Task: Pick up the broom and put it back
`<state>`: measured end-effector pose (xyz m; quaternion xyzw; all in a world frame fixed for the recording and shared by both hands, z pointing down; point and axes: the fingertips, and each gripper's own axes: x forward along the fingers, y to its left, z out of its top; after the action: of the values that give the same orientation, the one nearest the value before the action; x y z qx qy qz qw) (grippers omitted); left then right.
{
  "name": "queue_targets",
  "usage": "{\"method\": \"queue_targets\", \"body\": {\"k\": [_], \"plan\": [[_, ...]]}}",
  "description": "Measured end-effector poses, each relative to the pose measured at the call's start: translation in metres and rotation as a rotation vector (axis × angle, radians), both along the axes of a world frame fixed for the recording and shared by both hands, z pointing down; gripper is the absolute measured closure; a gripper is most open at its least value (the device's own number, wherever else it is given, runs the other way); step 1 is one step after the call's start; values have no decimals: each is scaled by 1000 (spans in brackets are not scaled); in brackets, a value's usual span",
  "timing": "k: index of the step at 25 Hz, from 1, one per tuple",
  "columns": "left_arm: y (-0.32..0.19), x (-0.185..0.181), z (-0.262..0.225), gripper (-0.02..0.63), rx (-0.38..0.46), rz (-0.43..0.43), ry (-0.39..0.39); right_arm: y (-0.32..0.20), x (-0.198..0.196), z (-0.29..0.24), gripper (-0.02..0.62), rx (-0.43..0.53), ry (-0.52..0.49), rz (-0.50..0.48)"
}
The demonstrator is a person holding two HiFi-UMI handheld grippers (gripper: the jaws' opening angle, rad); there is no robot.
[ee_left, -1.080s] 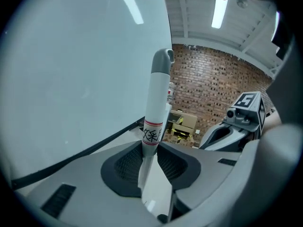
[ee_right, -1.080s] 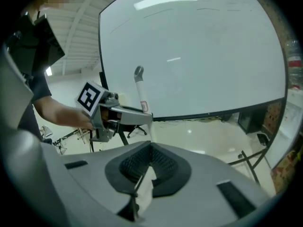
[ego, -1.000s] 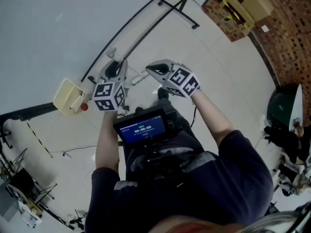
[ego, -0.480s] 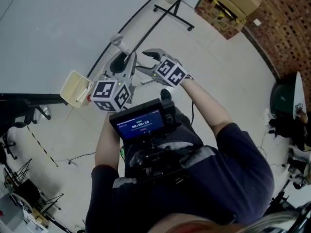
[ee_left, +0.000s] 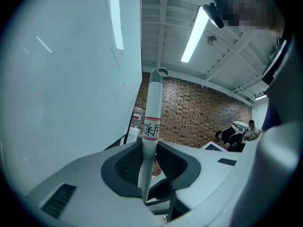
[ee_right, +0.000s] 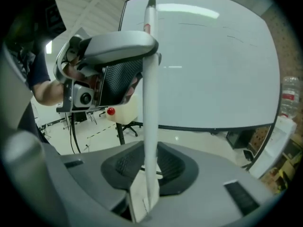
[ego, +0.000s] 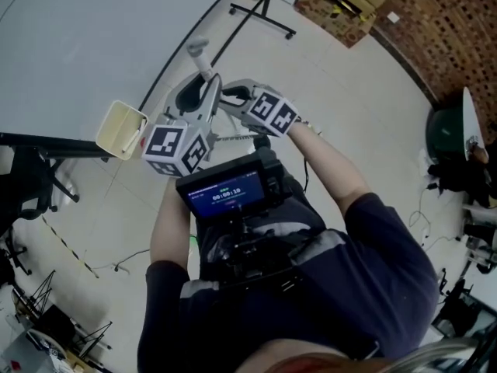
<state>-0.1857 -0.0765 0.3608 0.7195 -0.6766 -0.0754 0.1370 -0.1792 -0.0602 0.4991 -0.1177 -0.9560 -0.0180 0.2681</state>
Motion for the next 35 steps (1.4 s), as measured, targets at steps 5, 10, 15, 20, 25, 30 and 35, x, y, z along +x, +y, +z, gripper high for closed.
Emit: {"method": "queue_targets", "body": {"k": [5,10,15,20,25,30,35], "plan": [[-4,21,-9,520,34,71,-64,-4,16,-9,495,-49,-2,60],[-28,64,-37,523,105,159,-93,-31,54,-37,495,-43,-49,132],[-67,144,-77,525,170,262,-141,-70,128,-78,497,-44,-138,211],[-66,153,-89,525,222,328,-160,-67,135,-91,499,-57,-186,282],[-77,205,-93,525,228,396,-185,-76,185,-97,500,-64,-200,347],[-112,330,-108,522,195,462,-217,-112,309,-112,500,-59,-226,427],[-110,403,-110,517,169,534,-285,-113,383,-113,500,-34,-223,510]]}}
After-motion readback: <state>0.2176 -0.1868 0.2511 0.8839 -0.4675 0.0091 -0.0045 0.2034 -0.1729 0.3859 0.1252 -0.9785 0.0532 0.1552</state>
